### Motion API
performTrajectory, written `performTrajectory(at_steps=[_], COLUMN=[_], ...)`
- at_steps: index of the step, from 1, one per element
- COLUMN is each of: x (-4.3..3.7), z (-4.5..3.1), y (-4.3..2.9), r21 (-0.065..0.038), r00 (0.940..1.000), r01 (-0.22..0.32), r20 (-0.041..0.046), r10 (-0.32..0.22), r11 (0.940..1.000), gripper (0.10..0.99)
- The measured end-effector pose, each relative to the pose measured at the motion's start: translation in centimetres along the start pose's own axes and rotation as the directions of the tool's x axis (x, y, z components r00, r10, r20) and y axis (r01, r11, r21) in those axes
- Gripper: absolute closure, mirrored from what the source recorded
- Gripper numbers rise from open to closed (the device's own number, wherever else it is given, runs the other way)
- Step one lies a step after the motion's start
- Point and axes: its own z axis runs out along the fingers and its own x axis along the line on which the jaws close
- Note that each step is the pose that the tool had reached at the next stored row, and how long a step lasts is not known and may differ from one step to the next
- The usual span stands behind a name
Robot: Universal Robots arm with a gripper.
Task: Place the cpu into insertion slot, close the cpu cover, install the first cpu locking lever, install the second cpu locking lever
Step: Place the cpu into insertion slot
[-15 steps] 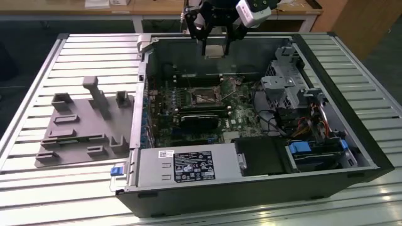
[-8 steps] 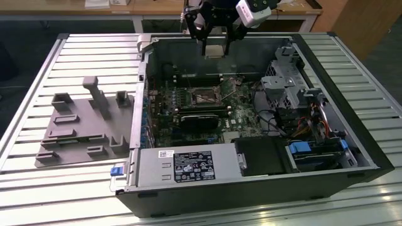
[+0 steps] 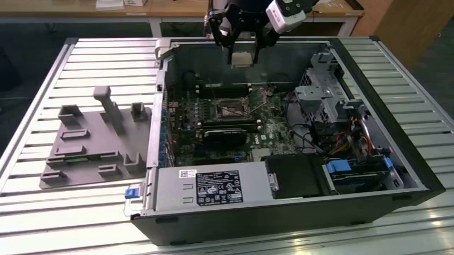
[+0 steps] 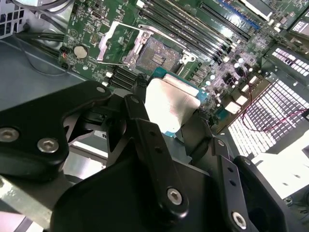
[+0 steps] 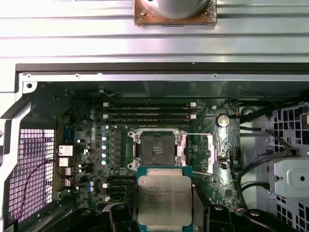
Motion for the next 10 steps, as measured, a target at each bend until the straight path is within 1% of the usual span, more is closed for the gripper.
performTrajectory(at_steps=[10], x=[-0.02], z=[1.32], y=[0.12], r21=[0.0], r00=[1.0], r01=[0.0], r20=[0.0001], r10=[0.0], r11=[1.0], gripper=[0.549])
